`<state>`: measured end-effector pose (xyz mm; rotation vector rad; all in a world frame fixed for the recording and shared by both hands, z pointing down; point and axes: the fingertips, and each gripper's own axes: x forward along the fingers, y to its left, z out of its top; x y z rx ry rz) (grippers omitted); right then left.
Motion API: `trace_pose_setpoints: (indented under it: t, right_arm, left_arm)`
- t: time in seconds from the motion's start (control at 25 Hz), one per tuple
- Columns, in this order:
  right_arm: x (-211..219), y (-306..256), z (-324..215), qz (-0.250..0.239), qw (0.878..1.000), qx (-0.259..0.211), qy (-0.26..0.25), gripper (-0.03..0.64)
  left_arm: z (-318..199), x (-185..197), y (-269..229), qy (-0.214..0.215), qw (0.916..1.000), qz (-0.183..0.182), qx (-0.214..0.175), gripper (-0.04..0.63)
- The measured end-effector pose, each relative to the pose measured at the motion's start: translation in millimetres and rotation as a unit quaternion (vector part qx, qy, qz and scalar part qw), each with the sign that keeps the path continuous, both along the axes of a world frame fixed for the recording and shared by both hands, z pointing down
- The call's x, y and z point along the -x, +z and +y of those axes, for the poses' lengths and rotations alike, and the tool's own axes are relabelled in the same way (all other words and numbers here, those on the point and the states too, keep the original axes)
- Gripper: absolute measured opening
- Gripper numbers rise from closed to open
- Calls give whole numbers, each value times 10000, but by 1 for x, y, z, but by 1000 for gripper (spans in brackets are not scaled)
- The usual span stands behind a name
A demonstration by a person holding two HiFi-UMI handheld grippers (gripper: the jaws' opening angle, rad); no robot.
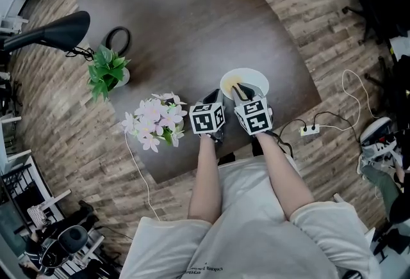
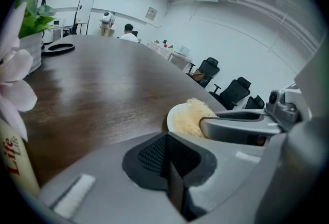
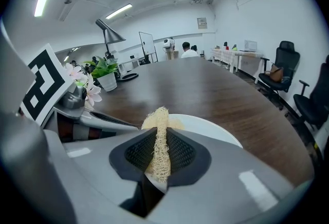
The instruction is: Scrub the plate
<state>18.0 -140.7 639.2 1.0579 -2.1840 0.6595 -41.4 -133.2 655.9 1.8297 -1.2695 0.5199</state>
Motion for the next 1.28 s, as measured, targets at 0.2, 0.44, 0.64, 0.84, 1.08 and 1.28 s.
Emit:
trace_pose_setpoints:
  t: [0.2,0.44,0.64,0.84,1.08,1.28]
  right_arm:
    - [8,0,-2,-14,10000,-5,-72,75]
    - [15,1,-5,-24,9999,-7,-131,75]
    - [22,1,-11,13,9999,-43,-136,74]
    - [27,-1,-19,49,9998,-85,-146,74]
    - [30,-4,-29,132,9997,-154,-162,74]
    - [33,-6,-40,156,9995,-215,-143,74]
  left_arm:
    - [1,1,0,0,10000,14,17,2]
    - [1,0,1,7,10000,44,34,0]
    - [1,1,1,-31,10000,47,50,2]
    - [1,0,1,-1,9999,95,82,1]
    - [1,-2,1,65,9999,111,102,2]
    - [2,-2,2,89,9998,113,128,2]
